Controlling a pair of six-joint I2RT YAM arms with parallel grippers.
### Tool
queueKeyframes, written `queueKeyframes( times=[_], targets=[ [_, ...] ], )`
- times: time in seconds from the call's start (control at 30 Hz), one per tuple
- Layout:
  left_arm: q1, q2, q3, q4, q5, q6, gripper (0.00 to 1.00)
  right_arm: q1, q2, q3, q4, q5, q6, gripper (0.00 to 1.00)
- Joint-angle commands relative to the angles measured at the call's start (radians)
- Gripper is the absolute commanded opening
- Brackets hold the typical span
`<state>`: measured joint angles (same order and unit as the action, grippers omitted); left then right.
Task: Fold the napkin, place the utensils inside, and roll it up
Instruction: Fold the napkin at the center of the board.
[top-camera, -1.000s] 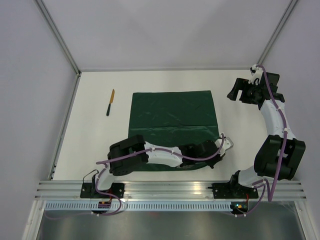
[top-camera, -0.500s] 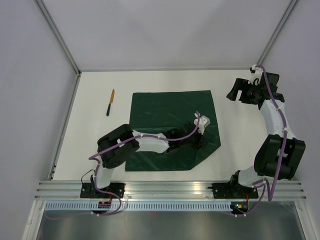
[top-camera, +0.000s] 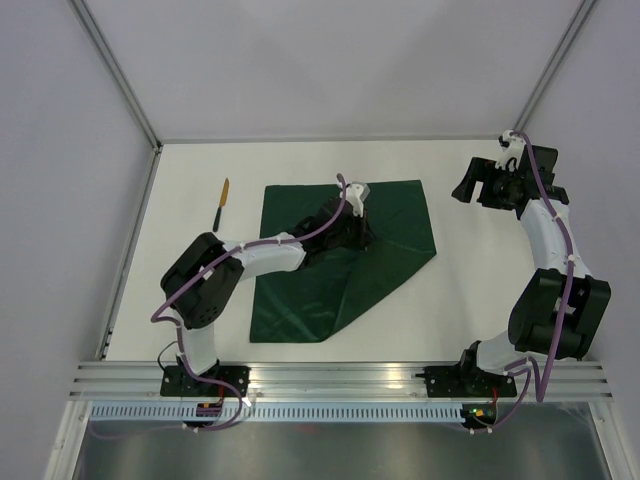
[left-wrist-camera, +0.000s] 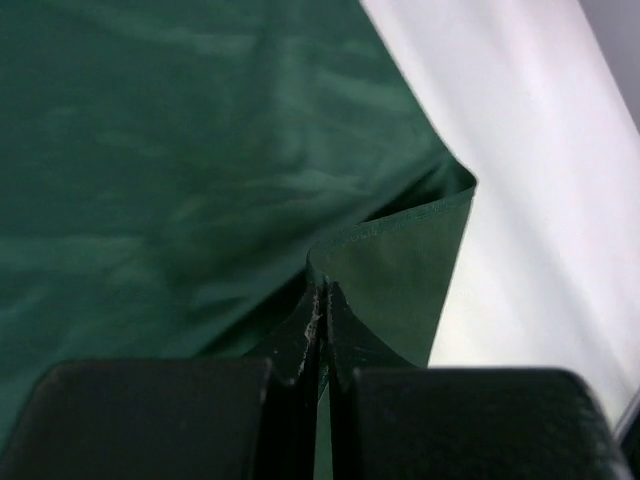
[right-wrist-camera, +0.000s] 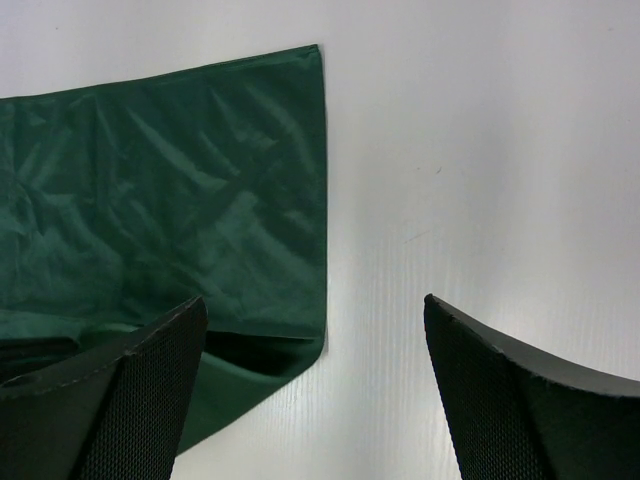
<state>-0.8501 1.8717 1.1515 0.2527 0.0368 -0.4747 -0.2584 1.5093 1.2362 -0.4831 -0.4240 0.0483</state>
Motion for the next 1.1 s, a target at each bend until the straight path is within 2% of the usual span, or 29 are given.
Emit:
queueKeyframes(
  times=[0.0, 0.5, 1.07],
  targets=[
    [0.074, -0.06, 0.033, -0.072, 0.021, -0.044, 0.02, -0.004, 0.005, 0.017, -0.018, -0.007, 0.016, 0.94],
    [0.356, -0.111, 0.036, -0.165, 0.064, -0.051, 0.02, -0.004, 0.008, 0.017, -0.023, -0.029, 0.018, 0.94],
    [0.548, -0.063, 0.073, -0.164, 0.141, -0.07, 0.02, -0.004, 0.015, 0.017, -0.02, -0.041, 0.018, 0.94]
  ],
)
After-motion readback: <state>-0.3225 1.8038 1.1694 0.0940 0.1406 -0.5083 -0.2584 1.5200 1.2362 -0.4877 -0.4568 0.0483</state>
